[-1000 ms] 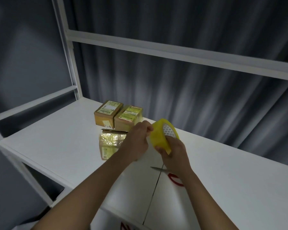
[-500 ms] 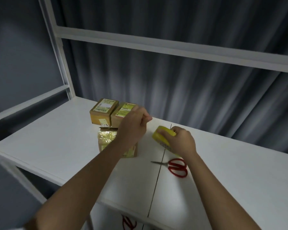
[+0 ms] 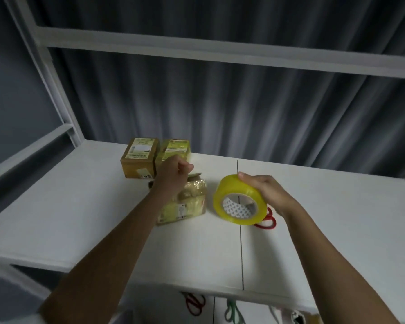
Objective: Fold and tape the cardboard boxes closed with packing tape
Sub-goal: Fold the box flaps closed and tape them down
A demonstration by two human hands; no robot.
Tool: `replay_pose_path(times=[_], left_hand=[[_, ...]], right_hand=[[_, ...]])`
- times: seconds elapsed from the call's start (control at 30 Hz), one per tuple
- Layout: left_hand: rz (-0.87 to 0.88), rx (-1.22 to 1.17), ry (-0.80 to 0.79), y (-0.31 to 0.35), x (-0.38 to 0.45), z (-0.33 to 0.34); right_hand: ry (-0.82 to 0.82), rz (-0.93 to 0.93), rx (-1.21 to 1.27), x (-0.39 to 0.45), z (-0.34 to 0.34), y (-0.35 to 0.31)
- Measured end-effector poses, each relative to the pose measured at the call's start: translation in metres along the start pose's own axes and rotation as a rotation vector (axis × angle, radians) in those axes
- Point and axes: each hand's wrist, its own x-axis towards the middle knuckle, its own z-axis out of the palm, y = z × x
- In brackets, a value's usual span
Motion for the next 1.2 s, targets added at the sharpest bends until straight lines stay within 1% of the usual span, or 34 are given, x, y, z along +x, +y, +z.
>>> replay_pose_path(times=[0.03, 0.1, 0.13, 0.17, 0.27, 0.33, 0.4, 0.43, 0.5, 0.63, 0.73, 0.87, 1.03, 1.13, 1.2], left_hand=[[-0.011, -0.033, 0.018, -0.006, -0.002, -0.004], [0.029, -0.039, 0.022, -0.016, -0.005, -0.011], [0.069, -0.024, -0.003, -0.02, -0.007, -0.013], [0.088, -0.029, -0.026, -0.028, -0.009, -0.015], [0.065, -0.085, -0.012, -0.047, -0.01, -0.024], [0.049, -0.179, -0.011, -0.057, -0.011, -0.027], [0.027, -0.326, -0.063, -0.059, -0.011, -0.026], [0.01, -0.331, -0.087, -0.059, -0.01, -0.024], [-0.014, -0.239, -0.105, -0.062, -0.006, -0.018], [0.054, -0.113, -0.101, -0.073, 0.003, -0.01], [0.055, -0.081, -0.19, -0.08, 0.006, -0.005], [0.041, -0.05, -0.236, -0.085, 0.012, -0.001], [0.077, 0.115, -0.331, -0.087, 0.033, -0.002], [0.074, 0.125, -0.298, -0.084, 0.032, -0.002], [0.06, 0.124, -0.291, -0.082, 0.027, -0.004]], right_hand=[[0.071, 0.005, -0.139, 0.004, 0.003, -0.004], [0.187, 0.061, -0.515, 0.01, 0.009, -0.009], [0.22, 0.08, -0.643, 0.01, 0.013, -0.01], [0.232, 0.079, -0.673, 0.01, 0.016, -0.011], [0.203, -0.004, -0.534, 0.01, 0.02, -0.019], [0.166, -0.041, -0.559, 0.015, 0.022, -0.027], [0.133, -0.061, -0.573, 0.021, 0.023, -0.036], [0.118, -0.067, -0.566, 0.024, 0.023, -0.04], [0.094, -0.077, -0.579, 0.031, 0.022, -0.048], [0.07, -0.076, -0.669, 0.042, 0.018, -0.055], [0.058, -0.073, -0.665, 0.047, 0.017, -0.054], [0.045, -0.052, -0.661, 0.047, 0.018, -0.046], [0.055, -0.056, -0.729, 0.048, 0.015, -0.039], [0.068, -0.073, -0.74, 0.049, 0.011, -0.041], [0.075, -0.105, -0.793, 0.05, 0.01, -0.046]])
